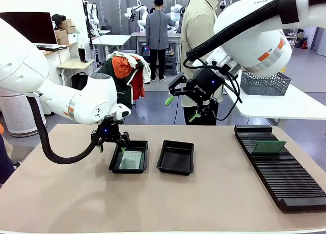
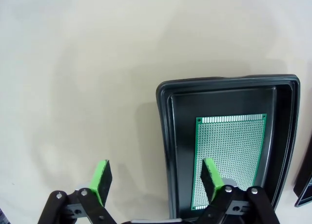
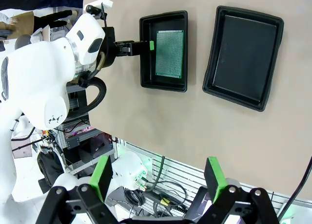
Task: Inspect and transfer BCBs to ESD trays.
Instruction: Pick up the ESD tray and place it on the left side of the table.
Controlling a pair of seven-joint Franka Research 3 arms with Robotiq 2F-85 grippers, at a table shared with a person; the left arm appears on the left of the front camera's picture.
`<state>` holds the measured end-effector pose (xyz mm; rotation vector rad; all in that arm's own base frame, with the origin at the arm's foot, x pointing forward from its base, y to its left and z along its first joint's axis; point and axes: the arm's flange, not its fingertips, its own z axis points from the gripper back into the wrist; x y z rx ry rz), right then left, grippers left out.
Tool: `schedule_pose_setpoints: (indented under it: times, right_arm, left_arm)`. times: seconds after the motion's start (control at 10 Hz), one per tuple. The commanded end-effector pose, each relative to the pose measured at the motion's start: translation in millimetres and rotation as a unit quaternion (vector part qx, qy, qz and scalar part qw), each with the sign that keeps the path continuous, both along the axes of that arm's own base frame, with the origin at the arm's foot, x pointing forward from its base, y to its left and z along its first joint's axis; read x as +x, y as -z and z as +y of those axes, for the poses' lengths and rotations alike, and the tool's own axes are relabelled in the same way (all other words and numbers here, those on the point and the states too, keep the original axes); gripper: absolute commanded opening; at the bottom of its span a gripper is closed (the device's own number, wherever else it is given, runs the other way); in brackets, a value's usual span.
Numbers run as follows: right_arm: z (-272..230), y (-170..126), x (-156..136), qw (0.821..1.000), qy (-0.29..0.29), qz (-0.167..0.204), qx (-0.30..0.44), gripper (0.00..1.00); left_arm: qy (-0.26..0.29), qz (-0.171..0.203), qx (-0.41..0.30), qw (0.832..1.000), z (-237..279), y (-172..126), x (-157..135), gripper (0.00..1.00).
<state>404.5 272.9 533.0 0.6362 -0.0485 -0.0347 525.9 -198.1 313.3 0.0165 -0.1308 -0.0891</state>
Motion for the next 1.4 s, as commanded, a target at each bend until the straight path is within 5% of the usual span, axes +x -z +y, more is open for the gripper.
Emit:
schedule_pose_setpoints:
  times: [0.0, 0.3, 0.4, 0.5, 0.6, 0.7, 0.8, 0.9, 1.0, 1.1, 1.2, 1.3]
  right_arm:
    - [0.4, 0.8, 2.7, 1.000, 0.001, -0.001, -0.003, 1.00]
    - [0.4, 0.8, 2.7, 1.000, 0.001, -0.001, -0.003, 1.00]
    - [0.4, 0.8, 2.7, 1.000, 0.001, -0.001, -0.003, 1.00]
    - [0.4, 0.8, 2.7, 1.000, 0.001, -0.001, -0.003, 1.00]
    - [0.4, 0.8, 2.7, 1.000, 0.001, -0.001, -0.003, 1.00]
    - [0.4, 0.8, 2.7, 1.000, 0.001, -0.001, -0.003, 1.00]
    - [0.4, 0.8, 2.7, 1.000, 0.001, -0.001, -0.003, 1.00]
    - [0.4, 0.8, 2.7, 1.000, 0.001, -0.001, -0.003, 1.00]
    - [0.4, 0.8, 2.7, 1.000, 0.001, -0.001, -0.003, 1.00]
    - [0.4, 0.8, 2.7, 1.000, 0.001, -0.001, -0.003, 1.00]
    - [0.4, 0.8, 2.7, 1.000, 0.001, -0.001, -0.003, 1.00]
    - [0.4, 0.8, 2.7, 1.000, 0.001, -0.001, -0.003, 1.00]
  left_arm:
    - [-0.012, 0.002, -0.007, 1.000, 1.7, -1.5, -0.2, 0.94]
    - [-0.022, 0.027, -0.008, 0.999, 2.4, 0.3, 3.3, 0.83]
    - [-0.028, 0.032, -0.009, 0.999, 3.3, 2.0, 3.2, 0.87]
    - [-0.027, 0.036, -0.015, 0.999, 3.8, 2.8, 3.1, 0.76]
    - [-0.029, 0.035, -0.020, 0.999, 3.9, 2.8, 2.9, 0.80]
    - [-0.031, 0.038, -0.027, 0.998, 3.6, 3.6, 2.8, 0.69]
    - [-0.033, 0.039, -0.032, 0.998, 4.3, 4.6, 3.3, 0.73]
    - [-0.033, 0.040, -0.037, 0.998, 4.8, 5.3, 3.2, 0.62]
    - [-0.038, 0.040, -0.038, 0.998, 5.8, 5.9, 4.0, 0.66]
    - [-0.038, 0.039, -0.035, 0.998, 6.0, 6.4, 4.1, 0.55]
    - [-0.038, 0.038, -0.035, 0.998, 6.2, 6.0, 3.9, 0.59]
    - [-0.038, 0.037, -0.036, 0.998, 6.0, 5.9, 3.4, 0.47]
